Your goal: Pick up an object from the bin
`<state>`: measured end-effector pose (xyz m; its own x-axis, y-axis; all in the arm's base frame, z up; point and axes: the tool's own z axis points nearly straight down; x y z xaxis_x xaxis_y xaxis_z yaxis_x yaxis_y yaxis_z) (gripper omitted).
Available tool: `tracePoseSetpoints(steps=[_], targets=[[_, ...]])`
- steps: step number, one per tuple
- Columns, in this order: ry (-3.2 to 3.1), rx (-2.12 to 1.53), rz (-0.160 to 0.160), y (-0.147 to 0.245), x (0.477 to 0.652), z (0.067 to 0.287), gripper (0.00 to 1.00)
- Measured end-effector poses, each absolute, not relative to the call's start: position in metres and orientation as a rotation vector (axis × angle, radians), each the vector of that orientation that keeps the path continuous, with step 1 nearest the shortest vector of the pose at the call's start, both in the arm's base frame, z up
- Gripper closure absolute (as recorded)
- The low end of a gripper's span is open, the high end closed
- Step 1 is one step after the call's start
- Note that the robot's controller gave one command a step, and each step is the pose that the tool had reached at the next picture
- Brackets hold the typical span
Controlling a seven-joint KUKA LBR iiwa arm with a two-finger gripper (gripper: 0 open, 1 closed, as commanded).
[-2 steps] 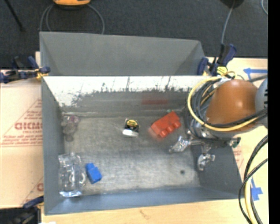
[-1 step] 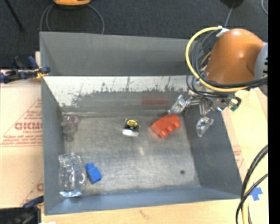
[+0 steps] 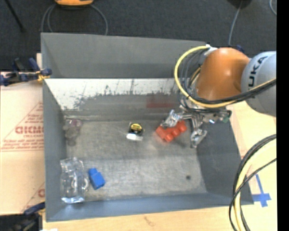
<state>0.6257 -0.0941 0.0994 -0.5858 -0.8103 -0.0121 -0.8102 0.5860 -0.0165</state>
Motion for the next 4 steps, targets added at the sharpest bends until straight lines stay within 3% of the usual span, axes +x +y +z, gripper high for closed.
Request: tracePoseSetpoints(steps=[1, 2, 3, 4], targets=[[2.787, -1.421, -0.006, -0.093, 0.623, 0.094, 1.00], [2.795, -1.421, -0.003, -0.094, 0.621, 0.091, 0.00], [2.868, -1.256, -0.005, -0.051, 0.602, 0.077, 0.00], [3.000, -0.896, 0.000, -0.032, 0.631, 0.081, 0.00]])
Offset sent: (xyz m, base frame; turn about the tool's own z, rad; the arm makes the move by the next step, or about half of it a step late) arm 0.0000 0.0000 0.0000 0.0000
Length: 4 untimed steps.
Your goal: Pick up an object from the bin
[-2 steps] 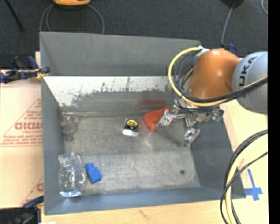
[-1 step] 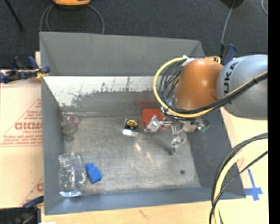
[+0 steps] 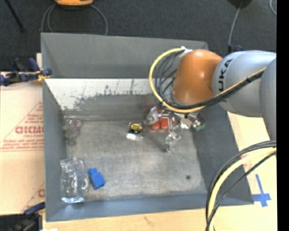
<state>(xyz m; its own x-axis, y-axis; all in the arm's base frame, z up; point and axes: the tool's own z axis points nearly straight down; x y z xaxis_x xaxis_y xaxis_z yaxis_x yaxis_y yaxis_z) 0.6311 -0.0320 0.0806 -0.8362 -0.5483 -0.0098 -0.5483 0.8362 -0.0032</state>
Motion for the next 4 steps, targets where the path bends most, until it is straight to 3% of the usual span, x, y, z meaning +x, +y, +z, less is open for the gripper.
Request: tracePoseSetpoints(steps=[1, 2, 3, 4], targets=[[3.078, -0.583, 0.001, -0.009, 0.653, 0.079, 0.00], [2.949, -1.042, -0.010, 0.028, 0.647, 0.076, 0.00], [2.947, -1.038, -0.008, 0.028, 0.648, 0.077, 1.00], [2.960, -1.015, -0.007, 0.030, 0.642, 0.204, 1.00]])
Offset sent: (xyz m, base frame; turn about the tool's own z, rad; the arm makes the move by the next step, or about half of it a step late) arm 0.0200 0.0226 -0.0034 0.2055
